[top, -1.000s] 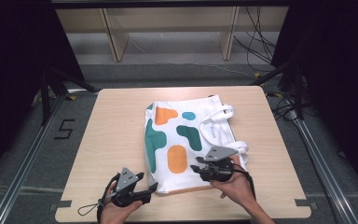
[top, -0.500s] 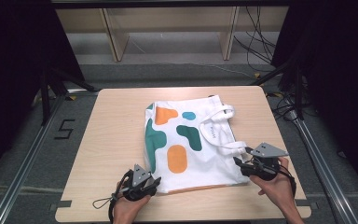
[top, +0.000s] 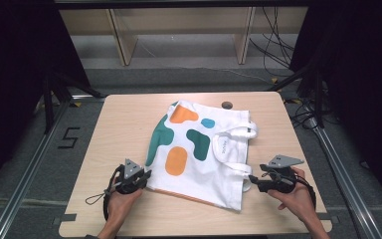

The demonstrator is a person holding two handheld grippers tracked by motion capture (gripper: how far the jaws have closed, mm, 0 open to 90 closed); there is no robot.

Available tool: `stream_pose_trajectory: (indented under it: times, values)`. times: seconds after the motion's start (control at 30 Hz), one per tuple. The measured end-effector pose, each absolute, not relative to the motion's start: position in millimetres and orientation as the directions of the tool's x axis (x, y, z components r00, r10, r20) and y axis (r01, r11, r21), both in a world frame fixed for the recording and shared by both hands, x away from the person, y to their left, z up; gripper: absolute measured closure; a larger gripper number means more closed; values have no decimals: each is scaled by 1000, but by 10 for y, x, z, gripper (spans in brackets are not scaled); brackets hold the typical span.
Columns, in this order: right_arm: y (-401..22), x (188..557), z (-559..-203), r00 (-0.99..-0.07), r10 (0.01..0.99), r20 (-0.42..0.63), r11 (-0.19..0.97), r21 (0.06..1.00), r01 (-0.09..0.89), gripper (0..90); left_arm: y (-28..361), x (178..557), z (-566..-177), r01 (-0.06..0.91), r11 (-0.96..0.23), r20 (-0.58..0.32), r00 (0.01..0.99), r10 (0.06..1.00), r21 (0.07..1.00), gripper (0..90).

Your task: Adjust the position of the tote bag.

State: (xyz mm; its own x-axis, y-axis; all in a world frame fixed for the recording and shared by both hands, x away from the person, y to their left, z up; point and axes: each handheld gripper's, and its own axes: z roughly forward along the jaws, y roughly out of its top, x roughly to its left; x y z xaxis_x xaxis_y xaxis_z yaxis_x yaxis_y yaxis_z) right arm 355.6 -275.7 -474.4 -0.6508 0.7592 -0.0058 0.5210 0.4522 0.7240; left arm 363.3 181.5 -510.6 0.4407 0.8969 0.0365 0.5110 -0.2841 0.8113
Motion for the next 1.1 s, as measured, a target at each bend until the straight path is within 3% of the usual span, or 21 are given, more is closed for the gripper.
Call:
stream_pose_trajectory:
  times: [0.13, 0.27, 0.4, 0.63, 0.83, 0.97, 1.1]
  values:
    - [-2621, 3523, -4774, -703, 710, -29, 505, 717, 481, 472, 1850, 3819, -5125, 513, -301, 67, 425, 903, 804, 799]
    - [-2490, 3472, -4750, -755, 656, -15, 512, 744, 430, 671, 1892, 3947, -5136, 514, -279, 55, 407, 912, 811, 798]
    - [-2350, 3446, -4766, -779, 624, -62, 563, 728, 392, 745, 1935, 4061, -5139, 512, -279, 66, 395, 916, 813, 799]
    - [-2051, 3306, -4753, -835, 547, -54, 585, 738, 335, 769, 2056, 4427, -5151, 515, -221, 38, 343, 938, 828, 790]
    - [-1654, 3180, -4766, -875, 478, -77, 623, 732, 276, 777, 2236, 4385, -5020, 503, -31, -84, 204, 975, 864, 590]
    - [-1436, 3191, -4790, -896, 439, -66, 628, 736, 253, 790, 2276, 4085, -4842, 496, -27, -115, 252, 961, 868, 516]
    - [-1235, 3238, -4792, -910, 411, -51, 628, 740, 242, 801, 2087, 3616, -4790, 529, -144, -121, 434, 893, 837, 434]
